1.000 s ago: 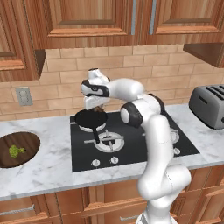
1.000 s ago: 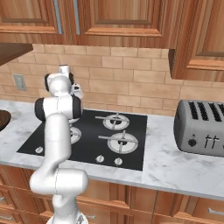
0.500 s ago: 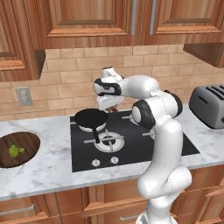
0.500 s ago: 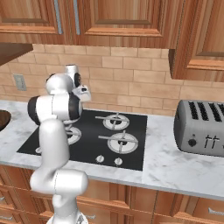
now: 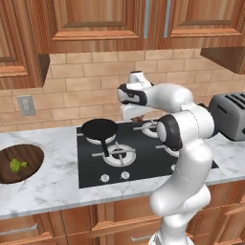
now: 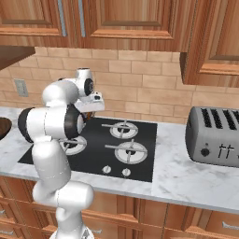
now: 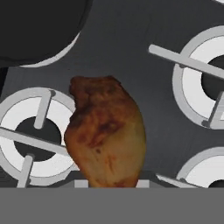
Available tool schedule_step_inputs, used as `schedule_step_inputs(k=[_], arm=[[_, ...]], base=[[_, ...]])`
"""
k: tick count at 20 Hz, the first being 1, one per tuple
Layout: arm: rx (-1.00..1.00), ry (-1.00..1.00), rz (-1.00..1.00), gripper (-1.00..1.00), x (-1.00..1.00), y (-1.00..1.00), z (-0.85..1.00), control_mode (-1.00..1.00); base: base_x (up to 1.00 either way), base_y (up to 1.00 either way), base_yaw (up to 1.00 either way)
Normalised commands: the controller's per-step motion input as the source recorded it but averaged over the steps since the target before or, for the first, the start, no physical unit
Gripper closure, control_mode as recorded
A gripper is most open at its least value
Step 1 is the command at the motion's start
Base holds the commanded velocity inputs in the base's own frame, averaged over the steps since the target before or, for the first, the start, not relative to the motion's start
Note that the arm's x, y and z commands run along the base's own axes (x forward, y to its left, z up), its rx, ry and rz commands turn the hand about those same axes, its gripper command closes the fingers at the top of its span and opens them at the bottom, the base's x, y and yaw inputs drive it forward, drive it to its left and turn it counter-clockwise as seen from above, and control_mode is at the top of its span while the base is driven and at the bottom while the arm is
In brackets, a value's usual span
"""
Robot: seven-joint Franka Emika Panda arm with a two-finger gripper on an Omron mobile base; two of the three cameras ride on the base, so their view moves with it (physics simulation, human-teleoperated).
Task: Place the chicken drumstick on the plate and place the broccoli on the same plate.
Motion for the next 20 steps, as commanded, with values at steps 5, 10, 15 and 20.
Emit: schedule_step_inputs(k=[5,10,15,20], arm=[[0.02,-0.02,-0.14,1.0,-0.61,-0.33,0.28,-1.0],[0.01,-0.1,-0.13,1.0,-0.79,-0.08,0.11,-1.0],[0.01,-0.08,-0.04,1.0,-0.64,-0.05,0.1,-1.0],[0.0,-0.01,0.0,1.0,-0.48,-0.13,0.05,-1.0]], base=[[0.0,0.0,0.0],[0.0,0.0,0.0],[0.0,0.0,0.0],[0.0,0.0,0.0]])
